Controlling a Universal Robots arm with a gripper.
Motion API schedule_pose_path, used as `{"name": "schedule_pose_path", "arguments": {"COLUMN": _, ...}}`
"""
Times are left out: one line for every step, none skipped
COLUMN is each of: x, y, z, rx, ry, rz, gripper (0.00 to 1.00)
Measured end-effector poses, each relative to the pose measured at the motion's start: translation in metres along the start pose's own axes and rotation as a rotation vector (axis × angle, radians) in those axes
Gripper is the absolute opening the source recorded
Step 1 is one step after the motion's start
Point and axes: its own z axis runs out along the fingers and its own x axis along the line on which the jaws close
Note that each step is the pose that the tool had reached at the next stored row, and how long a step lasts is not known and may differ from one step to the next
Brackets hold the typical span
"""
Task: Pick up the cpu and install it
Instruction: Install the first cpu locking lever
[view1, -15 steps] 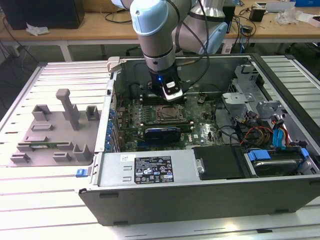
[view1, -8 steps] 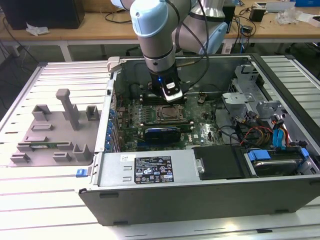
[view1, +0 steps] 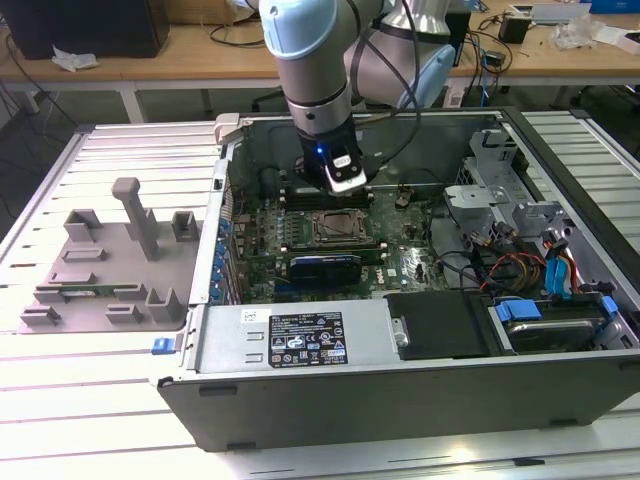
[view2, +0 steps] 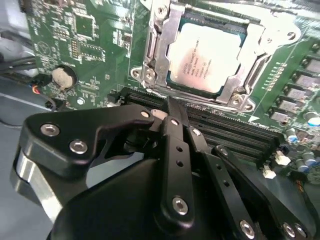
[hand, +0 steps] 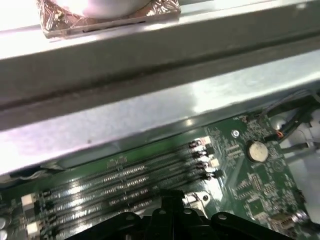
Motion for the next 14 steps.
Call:
{"name": "schedule_pose_path", "arguments": {"x": -0.0003, "y": 0.0003, "z": -0.0016, "rx": 0.0136, "ry": -0.0040, "rz": -0.003, "gripper": 0.11}}
{"name": "schedule_pose_path", "arguments": {"x": -0.0007, "y": 0.0008, "z": -0.0038, "rx": 0.0443, "ry": -0.0133, "rz": -0.010, "gripper": 0.11}}
{"name": "schedule_pose_path", "arguments": {"x": -0.0009, "y": 0.0011, "z": -0.0051, "rx": 0.0680, "ry": -0.0205, "rz": -0.016, "gripper": 0.11}}
{"name": "schedule_pose_path", "arguments": {"x": -0.0010, "y": 0.0012, "z": -0.0054, "rx": 0.0842, "ry": -0.0255, "rz": -0.019, "gripper": 0.11}}
{"name": "schedule_pose_path", "arguments": {"x": -0.0011, "y": 0.0013, "z": -0.0058, "rx": 0.1026, "ry": -0.0307, "rz": -0.024, "gripper": 0.11}}
{"name": "schedule_pose_path", "arguments": {"x": -0.0012, "y": 0.0014, "z": -0.0064, "rx": 0.1339, "ry": -0.0397, "rz": -0.031, "gripper": 0.11}}
{"name": "schedule_pose_path", "arguments": {"x": -0.0014, "y": 0.0015, "z": -0.0068, "rx": 0.1579, "ry": -0.0465, "rz": -0.036, "gripper": 0.11}}
{"name": "schedule_pose_path", "arguments": {"x": -0.0015, "y": 0.0016, "z": -0.0070, "rx": 0.1773, "ry": -0.0519, "rz": -0.041, "gripper": 0.11}}
{"name": "schedule_pose_path", "arguments": {"x": -0.0017, "y": 0.0017, "z": -0.0075, "rx": 0.1948, "ry": -0.0563, "rz": -0.044, "gripper": 0.11}}
{"name": "schedule_pose_path", "arguments": {"x": -0.0018, "y": 0.0018, "z": -0.0077, "rx": 0.2022, "ry": -0.0583, "rz": -0.046, "gripper": 0.11}}
{"name": "schedule_pose_path", "arguments": {"x": -0.0019, "y": 0.0018, "z": -0.0077, "rx": 0.2024, "ry": -0.0582, "rz": -0.046, "gripper": 0.11}}
{"name": "schedule_pose_path", "arguments": {"x": -0.0018, "y": 0.0018, "z": -0.0077, "rx": 0.2025, "ry": -0.0582, "rz": -0.046, "gripper": 0.11}}
{"name": "schedule_pose_path", "arguments": {"x": -0.0019, "y": 0.0018, "z": -0.0076, "rx": 0.2025, "ry": -0.0583, "rz": -0.046, "gripper": 0.11}}
{"name": "schedule_pose_path", "arguments": {"x": -0.0018, "y": 0.0018, "z": -0.0077, "rx": 0.2028, "ry": -0.0577, "rz": -0.046, "gripper": 0.11}}
